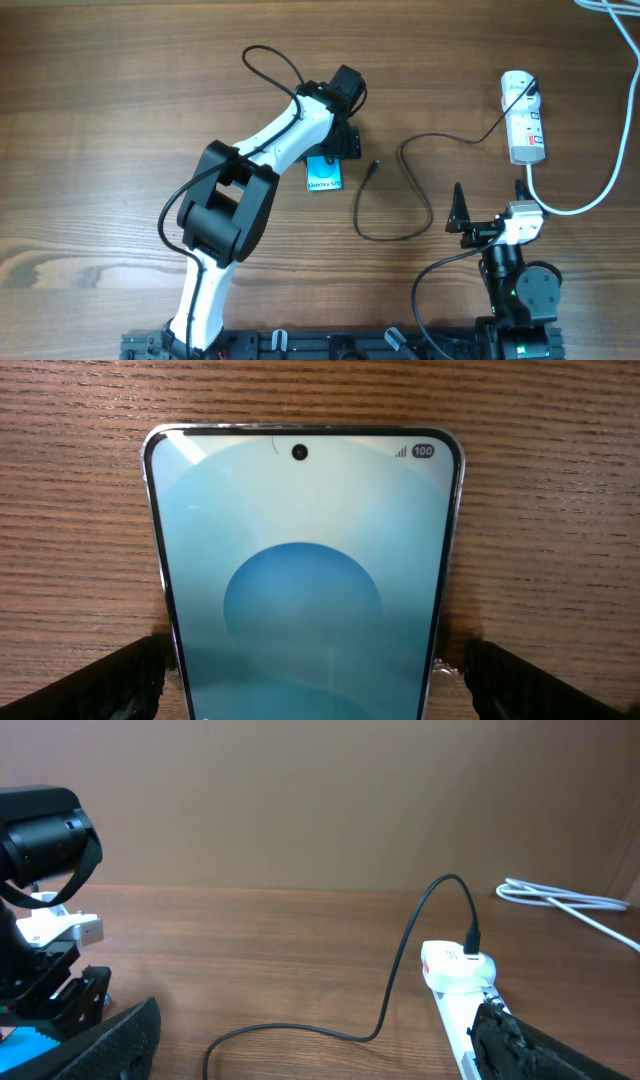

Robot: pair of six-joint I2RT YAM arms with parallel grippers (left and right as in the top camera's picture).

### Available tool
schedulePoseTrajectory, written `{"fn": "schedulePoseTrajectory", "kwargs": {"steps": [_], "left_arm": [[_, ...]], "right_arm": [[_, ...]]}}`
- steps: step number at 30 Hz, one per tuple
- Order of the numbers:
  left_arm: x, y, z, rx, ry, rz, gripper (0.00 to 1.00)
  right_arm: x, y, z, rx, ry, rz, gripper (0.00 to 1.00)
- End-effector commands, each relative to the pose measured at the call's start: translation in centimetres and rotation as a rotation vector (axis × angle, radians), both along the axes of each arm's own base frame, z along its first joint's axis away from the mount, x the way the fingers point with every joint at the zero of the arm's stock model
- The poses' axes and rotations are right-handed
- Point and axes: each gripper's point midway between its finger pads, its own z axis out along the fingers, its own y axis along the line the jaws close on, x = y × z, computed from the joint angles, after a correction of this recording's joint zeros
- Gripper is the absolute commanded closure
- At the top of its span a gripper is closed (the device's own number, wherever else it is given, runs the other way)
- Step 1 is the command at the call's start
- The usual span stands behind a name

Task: Plug charger to phone and switch on socket
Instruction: 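Close the left gripper on the phone's bottom edge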

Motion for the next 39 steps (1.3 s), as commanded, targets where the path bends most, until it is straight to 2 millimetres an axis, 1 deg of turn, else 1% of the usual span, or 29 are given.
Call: {"fn": "schedulePoseTrajectory", "kwargs": {"steps": [1, 10, 21, 25, 30, 34, 36, 39], "left_arm": [[-1.13, 1.71, -2.59, 0.048, 0.062, 0.038, 0.00], [-1.10, 2.09, -2.59, 0.057, 0.065, 0.039, 0.00], [-1.13, 2.07, -2.59, 0.056, 0.066, 0.040, 0.00], [-1.13, 2.08, -2.59, 0.056, 0.066, 0.040, 0.09], [-1.19, 2.12, -2.59, 0.058, 0.069, 0.040, 0.22], [-1.48, 2.30, -2.57, 0.065, 0.080, 0.040, 0.22], [-1.53, 2.32, -2.51, 0.066, 0.082, 0.040, 0.24], [-1.51, 2.30, -2.04, 0.063, 0.078, 0.040, 0.24]], "right_arm": [[-0.01, 0.22, 0.09, -0.012, -0.006, 0.013, 0.00], [-0.01, 0.22, 0.09, -0.012, -0.006, 0.013, 0.00], [-0.01, 0.22, 0.08, -0.012, -0.005, 0.013, 0.00], [-0.01, 0.22, 0.07, -0.013, -0.005, 0.013, 0.00], [-0.01, 0.22, 0.08, -0.012, -0.005, 0.013, 0.00], [-0.01, 0.22, 0.09, -0.012, -0.006, 0.013, 0.00], [-0.01, 0.22, 0.08, -0.012, -0.005, 0.013, 0.00], [-0.01, 0.22, 0.09, -0.012, -0.006, 0.013, 0.00]]}}
